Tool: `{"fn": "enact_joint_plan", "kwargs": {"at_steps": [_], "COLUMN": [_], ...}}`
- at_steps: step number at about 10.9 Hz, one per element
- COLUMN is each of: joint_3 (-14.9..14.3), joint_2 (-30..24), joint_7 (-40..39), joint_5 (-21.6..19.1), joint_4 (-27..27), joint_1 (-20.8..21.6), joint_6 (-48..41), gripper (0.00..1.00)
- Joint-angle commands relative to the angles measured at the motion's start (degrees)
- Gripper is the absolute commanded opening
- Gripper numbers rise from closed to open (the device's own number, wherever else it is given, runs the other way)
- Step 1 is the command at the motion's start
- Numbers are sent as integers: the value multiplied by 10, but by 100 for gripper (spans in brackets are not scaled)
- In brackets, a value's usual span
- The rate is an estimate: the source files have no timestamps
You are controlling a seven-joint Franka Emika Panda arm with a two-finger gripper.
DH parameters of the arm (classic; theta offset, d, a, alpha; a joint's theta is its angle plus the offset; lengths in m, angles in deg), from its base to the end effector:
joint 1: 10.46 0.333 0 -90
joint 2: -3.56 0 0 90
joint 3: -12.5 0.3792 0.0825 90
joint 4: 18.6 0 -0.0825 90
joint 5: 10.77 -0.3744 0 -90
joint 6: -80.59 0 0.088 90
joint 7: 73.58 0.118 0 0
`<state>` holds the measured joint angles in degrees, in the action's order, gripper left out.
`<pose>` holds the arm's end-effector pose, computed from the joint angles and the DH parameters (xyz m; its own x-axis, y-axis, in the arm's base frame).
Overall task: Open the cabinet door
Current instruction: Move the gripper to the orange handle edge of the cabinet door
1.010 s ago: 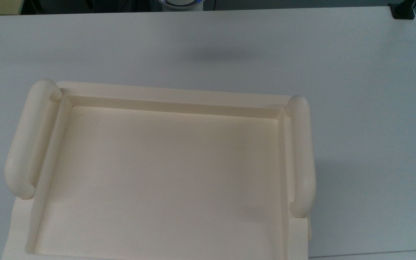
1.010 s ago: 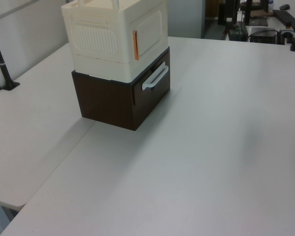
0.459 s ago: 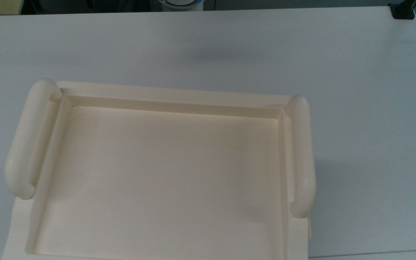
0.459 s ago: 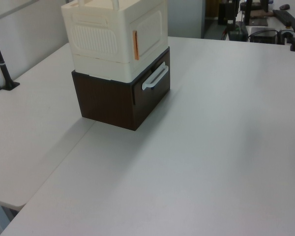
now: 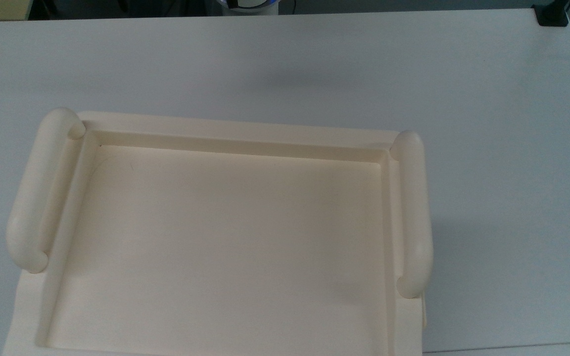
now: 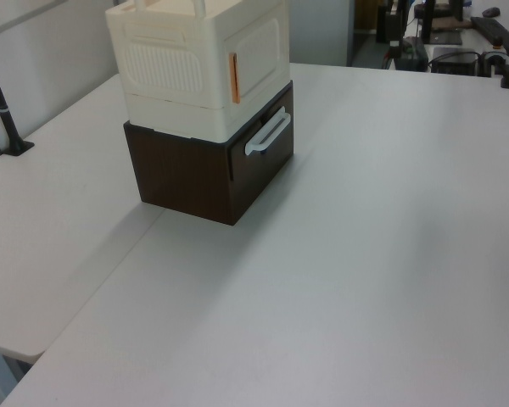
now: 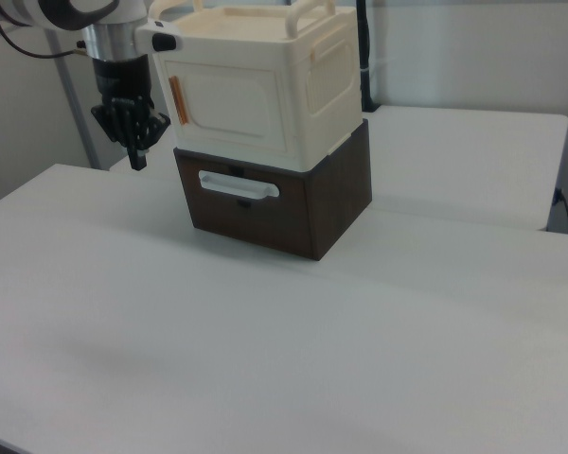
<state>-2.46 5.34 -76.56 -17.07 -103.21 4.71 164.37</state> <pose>0.5447 0.0189 0.6947 0.9970 0.0670 -0.0386 0.0627 -0.9926 -0.1037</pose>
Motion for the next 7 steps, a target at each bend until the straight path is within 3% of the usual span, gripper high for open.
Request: {"fn": "enact_joint_plan", "kwargs": {"at_steps": [1, 4, 7], "joint_3": [-1, 3, 4], "joint_2": [9, 9, 24], "joint_7": [-10, 1, 35], "joint_5": [1, -3, -2], "joint_4": [2, 4, 3], "joint_1": [6, 28, 64], "joint_6": [43, 95, 244], "gripper": [7, 13, 18]}}
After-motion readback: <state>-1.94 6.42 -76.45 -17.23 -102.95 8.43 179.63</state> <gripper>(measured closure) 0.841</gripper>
